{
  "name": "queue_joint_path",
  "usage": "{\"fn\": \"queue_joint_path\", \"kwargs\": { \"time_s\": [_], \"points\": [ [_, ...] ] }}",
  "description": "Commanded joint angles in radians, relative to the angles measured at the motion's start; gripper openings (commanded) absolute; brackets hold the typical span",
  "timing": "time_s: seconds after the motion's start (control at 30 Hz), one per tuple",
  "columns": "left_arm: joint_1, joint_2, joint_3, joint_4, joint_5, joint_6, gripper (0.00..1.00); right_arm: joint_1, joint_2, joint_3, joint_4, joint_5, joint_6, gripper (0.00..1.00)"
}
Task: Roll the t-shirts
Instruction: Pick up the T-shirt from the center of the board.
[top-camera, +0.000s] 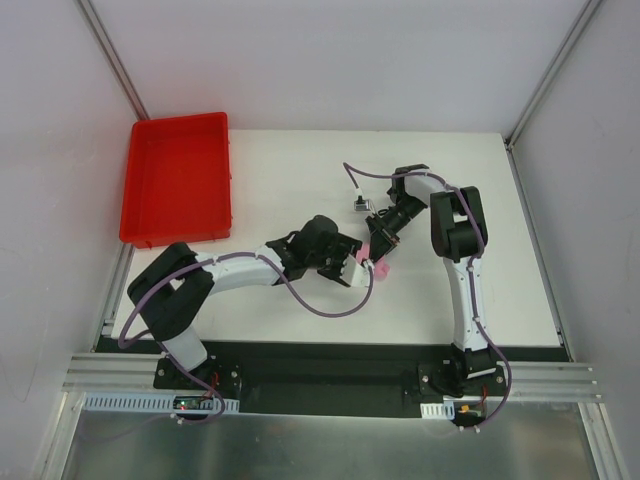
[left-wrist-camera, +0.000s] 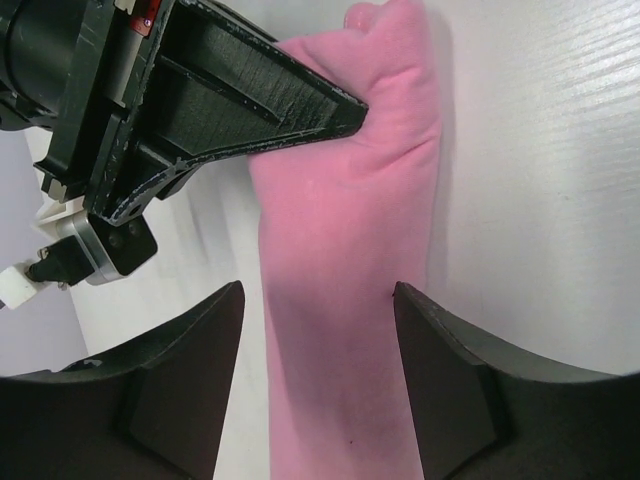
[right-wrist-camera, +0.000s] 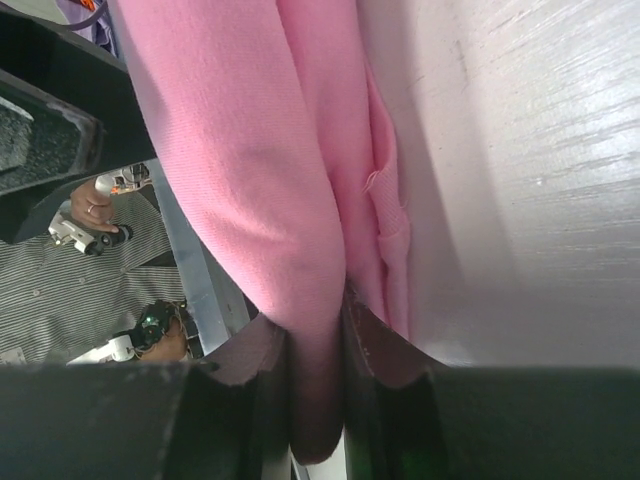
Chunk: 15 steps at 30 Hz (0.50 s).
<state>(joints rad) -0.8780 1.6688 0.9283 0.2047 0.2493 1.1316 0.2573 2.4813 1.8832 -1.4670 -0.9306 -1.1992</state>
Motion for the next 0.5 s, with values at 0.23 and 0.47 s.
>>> {"fn": "queue_joint_path", "kwargs": {
  "time_s": [0.23, 0.47],
  "points": [
    [-0.007, 0.052, -0.069, 0.042, -0.028, 0.086, 0.60, -0.015, 0.044, 0.024, -0.190, 0.105, -0.014, 0.05],
    [-0.007, 0.164, -0.065, 0.101, -0.091, 0.149, 0.58, -0.016, 0.047, 0.027, -0.191, 0.104, -0.011, 0.05]
  ]
}}
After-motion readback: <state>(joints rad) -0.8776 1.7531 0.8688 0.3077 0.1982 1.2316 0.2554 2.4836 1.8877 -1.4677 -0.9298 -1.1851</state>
